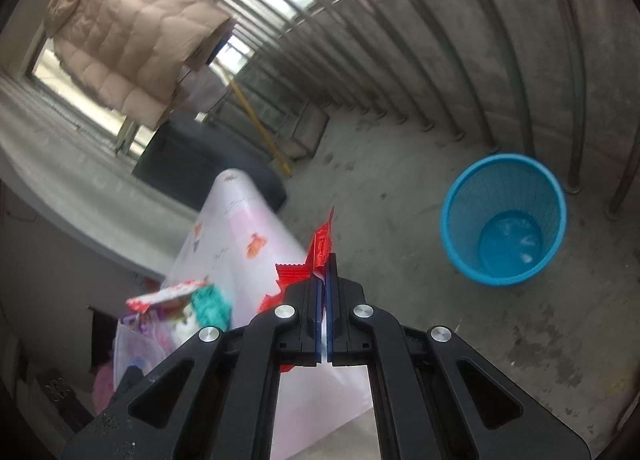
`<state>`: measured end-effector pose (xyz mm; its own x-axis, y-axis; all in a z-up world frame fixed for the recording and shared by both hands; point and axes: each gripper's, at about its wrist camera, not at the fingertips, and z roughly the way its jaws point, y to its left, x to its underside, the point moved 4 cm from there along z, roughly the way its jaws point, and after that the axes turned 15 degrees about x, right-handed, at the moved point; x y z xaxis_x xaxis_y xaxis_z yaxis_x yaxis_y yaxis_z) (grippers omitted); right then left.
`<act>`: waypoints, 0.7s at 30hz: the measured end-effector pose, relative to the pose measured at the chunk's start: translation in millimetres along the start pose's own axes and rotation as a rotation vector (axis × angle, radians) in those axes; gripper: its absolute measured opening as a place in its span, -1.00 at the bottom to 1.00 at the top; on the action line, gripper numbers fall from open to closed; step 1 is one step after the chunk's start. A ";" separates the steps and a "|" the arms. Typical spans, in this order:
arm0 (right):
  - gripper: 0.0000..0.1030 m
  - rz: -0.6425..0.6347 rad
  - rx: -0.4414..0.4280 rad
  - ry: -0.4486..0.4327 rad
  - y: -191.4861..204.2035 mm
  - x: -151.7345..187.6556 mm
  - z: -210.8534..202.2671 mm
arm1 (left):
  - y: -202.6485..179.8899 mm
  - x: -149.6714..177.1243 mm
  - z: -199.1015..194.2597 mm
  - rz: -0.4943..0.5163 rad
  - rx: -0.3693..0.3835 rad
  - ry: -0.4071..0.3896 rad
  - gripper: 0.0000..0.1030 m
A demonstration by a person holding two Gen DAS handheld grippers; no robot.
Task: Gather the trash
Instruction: 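Carry the red wrapper and clear cup to the blue wastebasket and release both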
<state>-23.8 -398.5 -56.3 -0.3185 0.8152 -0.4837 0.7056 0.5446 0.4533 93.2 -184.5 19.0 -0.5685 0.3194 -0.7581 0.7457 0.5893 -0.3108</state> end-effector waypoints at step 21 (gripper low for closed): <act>-0.13 0.299 0.387 0.006 -161.0 -43.8 138.8 | -104.6 9.1 356.5 0.178 0.172 0.545 0.57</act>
<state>-35.6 -549.2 -212.0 -0.0686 0.9266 -0.3698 0.9498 0.1741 0.2600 133.9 -507.8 -159.7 -0.4924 0.7633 -0.4181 0.8653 0.3779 -0.3292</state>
